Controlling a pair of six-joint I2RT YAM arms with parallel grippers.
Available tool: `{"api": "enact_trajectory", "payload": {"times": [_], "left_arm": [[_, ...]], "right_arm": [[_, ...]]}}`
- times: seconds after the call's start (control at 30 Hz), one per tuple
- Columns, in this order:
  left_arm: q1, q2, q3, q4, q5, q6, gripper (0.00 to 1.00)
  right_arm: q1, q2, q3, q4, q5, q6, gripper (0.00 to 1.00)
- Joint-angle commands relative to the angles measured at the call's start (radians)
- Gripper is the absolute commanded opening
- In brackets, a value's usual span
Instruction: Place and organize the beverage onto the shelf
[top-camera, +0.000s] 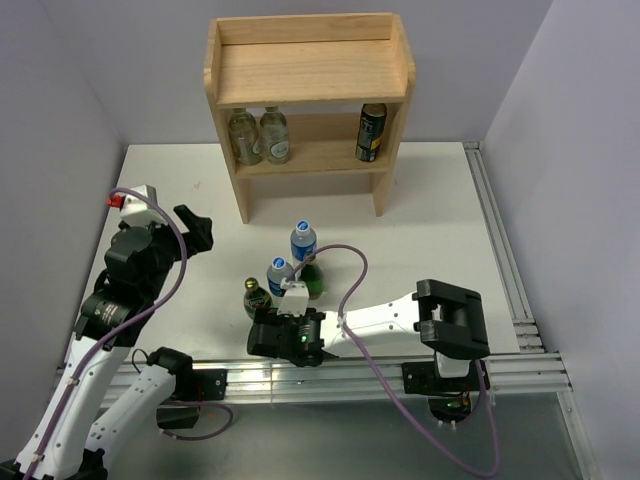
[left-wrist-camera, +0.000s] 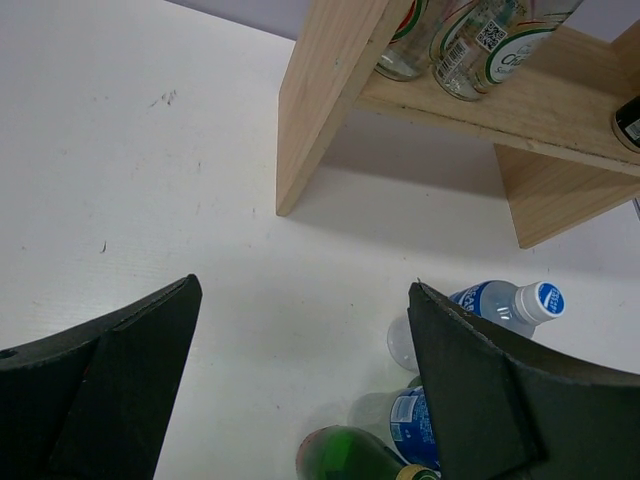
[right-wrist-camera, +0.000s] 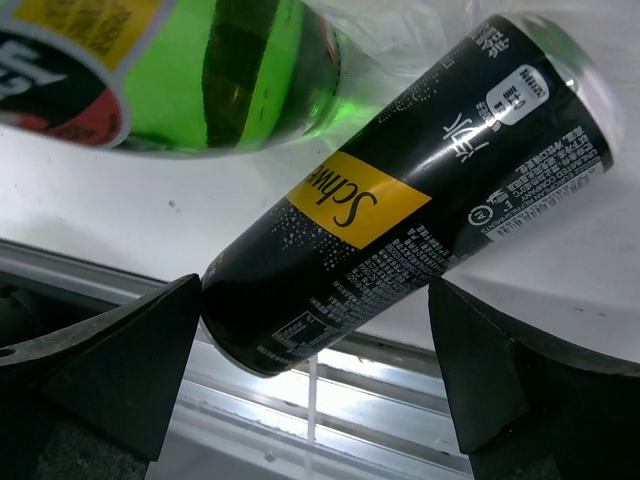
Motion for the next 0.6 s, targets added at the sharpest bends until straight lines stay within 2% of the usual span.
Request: {"api": "enact_trajectory", "payload": {"times": [0.0,0.47,0.57], "left_arm": [[0.005,-0.015,-0.004,0.03,0.024,0.019,0.92],[0.005,-0.018,-0.004,0.03,0.042,0.02,0.92],[0.005,-0.016,-0.005,0.03,0.041,0.019,0.92]], "right_arm": [[-0.02,0.042,0.011,-0.008,-0.016,0.029,1.0],[-0.075,0.003,-0.3,-0.054,-0.013,0.302,1.0],[-0.075,-0.018,-0.316,-0.089,-0.001,0.329,1.0]]}}
